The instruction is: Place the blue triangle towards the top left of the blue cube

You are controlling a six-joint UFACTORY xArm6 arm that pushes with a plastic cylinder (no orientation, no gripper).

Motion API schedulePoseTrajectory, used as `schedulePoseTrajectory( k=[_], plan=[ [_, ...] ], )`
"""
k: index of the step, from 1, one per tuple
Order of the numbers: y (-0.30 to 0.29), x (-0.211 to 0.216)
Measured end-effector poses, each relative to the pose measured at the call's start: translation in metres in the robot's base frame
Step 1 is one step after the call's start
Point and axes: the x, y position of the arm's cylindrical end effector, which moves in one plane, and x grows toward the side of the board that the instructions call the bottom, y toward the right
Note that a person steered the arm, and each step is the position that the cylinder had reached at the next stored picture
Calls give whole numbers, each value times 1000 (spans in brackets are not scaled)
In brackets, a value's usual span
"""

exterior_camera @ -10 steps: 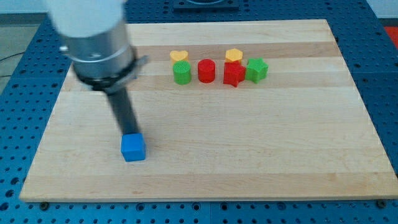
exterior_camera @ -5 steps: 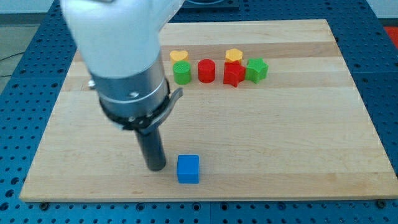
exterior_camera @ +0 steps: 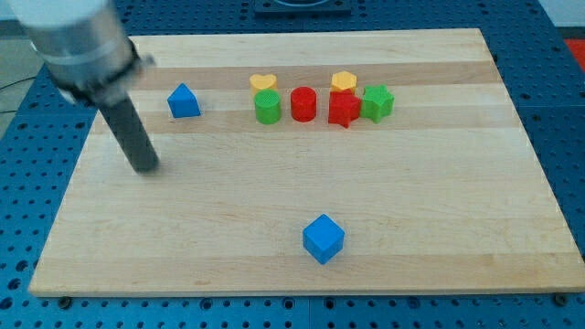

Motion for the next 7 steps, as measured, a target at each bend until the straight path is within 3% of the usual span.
schedulePoseTrajectory(
  k=[1,2,3,4,5,7],
  plan=[
    [-28,-94],
    [71,-97],
    [102,4],
    [81,13],
    [53,-5],
    [91,49]
  ],
)
